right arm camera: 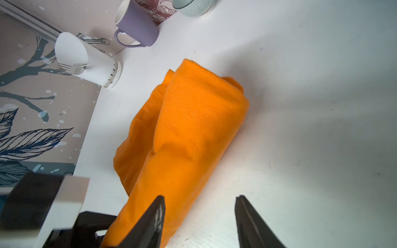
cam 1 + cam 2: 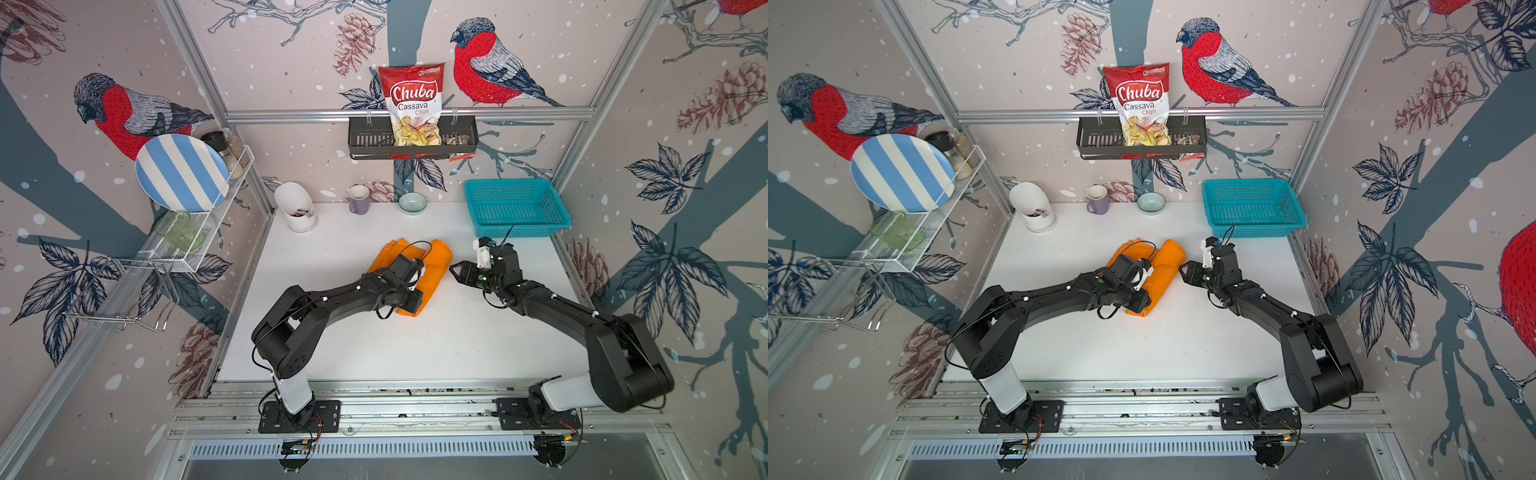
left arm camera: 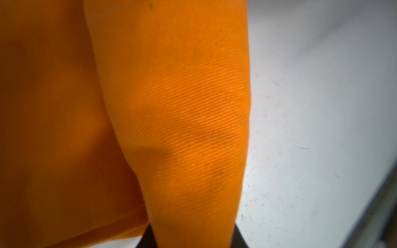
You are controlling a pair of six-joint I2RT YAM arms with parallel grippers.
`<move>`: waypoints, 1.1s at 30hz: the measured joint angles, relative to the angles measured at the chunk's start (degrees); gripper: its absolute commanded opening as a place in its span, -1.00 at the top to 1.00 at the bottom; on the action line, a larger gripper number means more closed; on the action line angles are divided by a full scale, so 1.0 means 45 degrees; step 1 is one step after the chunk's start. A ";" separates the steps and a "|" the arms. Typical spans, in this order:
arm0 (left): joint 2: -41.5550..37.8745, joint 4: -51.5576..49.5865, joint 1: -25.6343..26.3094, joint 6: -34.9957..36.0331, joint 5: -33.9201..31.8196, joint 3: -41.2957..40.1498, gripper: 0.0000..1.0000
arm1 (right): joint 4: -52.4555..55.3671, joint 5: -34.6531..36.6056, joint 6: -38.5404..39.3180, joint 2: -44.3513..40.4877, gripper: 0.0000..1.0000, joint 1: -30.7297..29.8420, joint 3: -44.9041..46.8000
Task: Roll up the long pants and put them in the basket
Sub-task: Roll the long pant at the center of the board.
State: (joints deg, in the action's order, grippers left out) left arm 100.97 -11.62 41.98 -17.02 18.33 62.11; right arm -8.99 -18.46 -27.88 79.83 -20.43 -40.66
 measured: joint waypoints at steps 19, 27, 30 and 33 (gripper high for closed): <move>0.2565 0.3861 -0.0699 -0.4415 0.9525 -0.0578 0.32 | 0.0073 -0.0593 0.0262 -0.0860 -0.12 -0.0345 0.1525; 0.2079 0.0253 -0.0719 -0.2215 0.7417 0.1073 -0.47 | -0.0855 -0.0554 -0.0369 0.1171 -0.07 -0.0578 0.1219; 0.0962 -0.0840 -0.0087 -0.1263 0.4823 0.1549 -0.60 | -0.0865 -0.0500 -0.0607 0.1268 -0.08 -0.0646 0.1073; -0.0015 -0.1651 0.1229 -0.0486 0.1481 0.1797 -0.61 | -0.0743 -0.0413 -0.0840 0.1345 -0.08 -0.0670 0.0937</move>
State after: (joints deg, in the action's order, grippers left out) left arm 100.90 -19.05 47.51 -19.20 24.99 70.19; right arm -12.34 -20.32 -31.66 85.89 -23.44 -36.45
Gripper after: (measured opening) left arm 0.810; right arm 0.540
